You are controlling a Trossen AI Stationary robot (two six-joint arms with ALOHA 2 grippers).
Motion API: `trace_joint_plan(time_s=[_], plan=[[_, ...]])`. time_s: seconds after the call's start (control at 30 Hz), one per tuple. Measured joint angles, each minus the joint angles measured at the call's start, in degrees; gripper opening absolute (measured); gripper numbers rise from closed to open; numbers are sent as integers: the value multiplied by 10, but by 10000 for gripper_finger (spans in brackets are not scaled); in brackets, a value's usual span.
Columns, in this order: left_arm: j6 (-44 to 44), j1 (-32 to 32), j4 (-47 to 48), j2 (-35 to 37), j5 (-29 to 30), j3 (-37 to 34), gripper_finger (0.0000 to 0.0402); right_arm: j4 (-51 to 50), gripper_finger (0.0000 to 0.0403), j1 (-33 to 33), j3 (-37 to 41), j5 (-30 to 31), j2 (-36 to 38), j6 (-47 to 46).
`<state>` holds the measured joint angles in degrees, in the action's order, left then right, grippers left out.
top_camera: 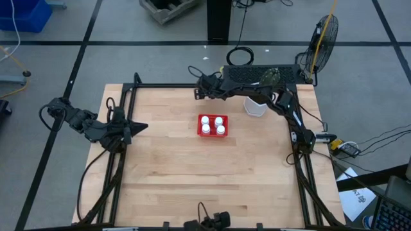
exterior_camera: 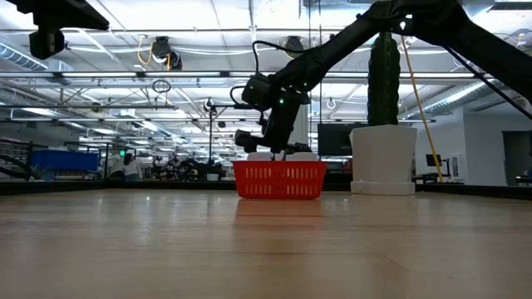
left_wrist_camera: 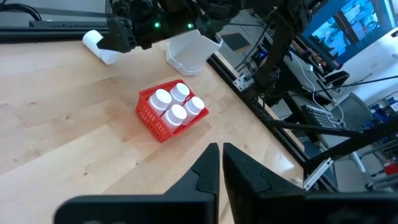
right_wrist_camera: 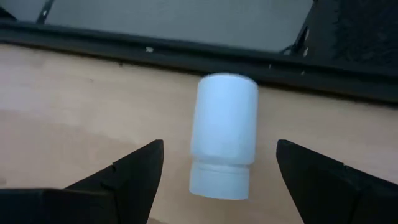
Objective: Pick and place pill bottles into a basket
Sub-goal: Put the white medicine bottle into the red basket
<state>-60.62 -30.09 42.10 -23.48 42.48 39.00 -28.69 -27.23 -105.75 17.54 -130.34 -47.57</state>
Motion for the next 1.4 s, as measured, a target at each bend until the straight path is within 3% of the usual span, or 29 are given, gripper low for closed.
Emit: trace_joint_plan(time_s=[0.23,0.63,0.9,1.07,1.27,1.4], plan=[[-2,0,2,0,2,0,40,-2,294,-13,0,-28,-1,16],[-1,0,2,0,12,0,4,-27,290,-13,0,-57,-9,33],[-7,0,2,0,16,0,35,-18,287,-16,0,-58,-11,76],[-11,0,2,0,16,0,40,-2,269,-17,0,-59,-11,143],[-12,0,2,0,16,0,25,-8,238,-18,0,-103,-28,172],[-15,0,2,0,17,0,8,9,226,-12,-1,-88,-29,191]])
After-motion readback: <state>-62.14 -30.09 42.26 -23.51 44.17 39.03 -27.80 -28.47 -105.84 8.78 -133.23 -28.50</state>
